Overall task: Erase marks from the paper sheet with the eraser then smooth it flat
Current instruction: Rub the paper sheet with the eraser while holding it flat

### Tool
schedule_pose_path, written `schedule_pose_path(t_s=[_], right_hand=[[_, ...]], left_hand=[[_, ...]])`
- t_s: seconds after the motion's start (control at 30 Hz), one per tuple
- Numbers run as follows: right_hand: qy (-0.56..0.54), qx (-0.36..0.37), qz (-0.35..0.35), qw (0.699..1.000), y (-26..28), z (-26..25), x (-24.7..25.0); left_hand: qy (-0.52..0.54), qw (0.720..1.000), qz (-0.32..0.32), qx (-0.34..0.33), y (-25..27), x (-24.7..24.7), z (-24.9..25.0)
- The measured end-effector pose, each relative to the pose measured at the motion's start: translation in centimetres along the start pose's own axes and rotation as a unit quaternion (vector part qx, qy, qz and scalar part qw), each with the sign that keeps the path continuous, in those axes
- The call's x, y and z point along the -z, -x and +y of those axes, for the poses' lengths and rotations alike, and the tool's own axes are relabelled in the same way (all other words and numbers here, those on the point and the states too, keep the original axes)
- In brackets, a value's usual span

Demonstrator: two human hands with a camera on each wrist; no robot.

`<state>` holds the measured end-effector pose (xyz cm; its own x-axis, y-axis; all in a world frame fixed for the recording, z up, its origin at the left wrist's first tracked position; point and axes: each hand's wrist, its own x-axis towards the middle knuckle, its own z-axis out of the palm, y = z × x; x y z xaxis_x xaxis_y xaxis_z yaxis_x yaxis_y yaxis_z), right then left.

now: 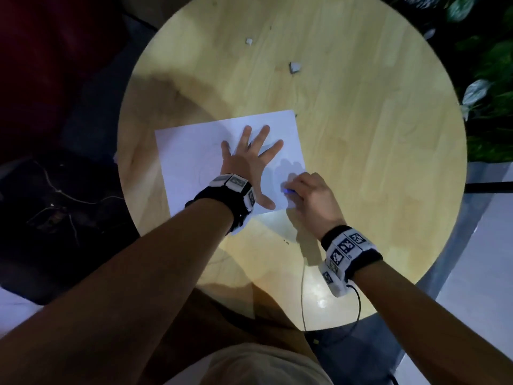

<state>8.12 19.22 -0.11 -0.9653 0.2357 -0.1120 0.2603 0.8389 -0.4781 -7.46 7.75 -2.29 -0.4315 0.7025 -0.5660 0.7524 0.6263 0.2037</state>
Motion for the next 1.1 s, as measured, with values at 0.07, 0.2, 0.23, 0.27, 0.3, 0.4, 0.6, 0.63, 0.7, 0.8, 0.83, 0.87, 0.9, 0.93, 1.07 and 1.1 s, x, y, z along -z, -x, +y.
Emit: schedule_pose_path(t_s=[0.07,0.2,0.23,0.27,0.3,0.4,0.6,0.63,0.7,0.8,0.83,0.87,0.9,0.93,1.07,1.1], right_hand=[[0.009,0.017,-0.029,0.999,-1.0,0.4,0.2],[0.018,-0.033,0.053,0.998,-6.3,1.5,-0.1],[0.012,-0.044,0.06,0.997,-6.2,1.3,-0.4],[0.007,-0.046,0.057,0.997,-5.4,1.0,-0.7],[0.001,-0.043,0.048,0.998,-3.9,0.5,-0.9],[-0.006,-0.018,-0.006,1.0,1.2,-1.0,-0.8],[0.0,0.038,-0.029,0.999,-3.8,-0.5,-0.8],[-0.001,0.032,-0.023,0.999,-4.3,-0.6,-1.1],[0.004,0.024,-0.024,0.999,-3.0,-0.7,-1.4],[0.003,0.05,-0.04,0.998,0.7,-0.6,-0.8],[0.007,0.064,-0.052,0.997,1.0,-0.5,-0.4],[0.014,0.078,-0.06,0.995,0.6,-0.4,-0.2],[0.018,0.084,-0.06,0.994,-0.4,-0.5,-0.2],[0.021,0.082,-0.052,0.995,-1.6,-0.6,-0.5],[0.011,0.053,-0.016,0.998,-3.2,-1.3,-1.6],[0.008,0.053,-0.015,0.998,-2.2,-1.1,-1.6]], left_hand=[[-0.007,1.0,0.004,-0.001,-0.1,0.0,-0.1],[-0.019,1.0,-0.009,-0.002,-0.2,0.1,-0.1],[-0.02,1.0,-0.01,-0.002,-0.1,0.1,0.0],[-0.017,1.0,-0.011,-0.003,-0.1,0.1,0.0],[-0.008,1.0,-0.01,-0.004,0.0,0.1,0.0],[0.011,1.0,-0.002,-0.005,0.0,0.0,-0.2],[-0.021,1.0,-0.005,-0.009,0.0,0.2,-0.2],[-0.029,1.0,-0.006,-0.01,0.0,0.2,-0.1],[-0.022,1.0,-0.008,-0.011,0.0,0.2,-0.1],[0.005,1.0,-0.005,-0.009,0.0,0.0,-0.2],[0.008,1.0,-0.003,-0.008,0.0,0.0,-0.2],[0.009,1.0,-0.002,-0.009,0.1,0.0,-0.2],[0.006,1.0,-0.001,-0.008,0.1,0.1,-0.2],[0.0,1.0,-0.001,-0.009,0.0,0.1,-0.2],[-0.016,1.0,0.0,-0.013,-0.1,0.0,-0.3],[-0.006,1.0,-0.003,-0.013,0.0,0.0,-0.2]])
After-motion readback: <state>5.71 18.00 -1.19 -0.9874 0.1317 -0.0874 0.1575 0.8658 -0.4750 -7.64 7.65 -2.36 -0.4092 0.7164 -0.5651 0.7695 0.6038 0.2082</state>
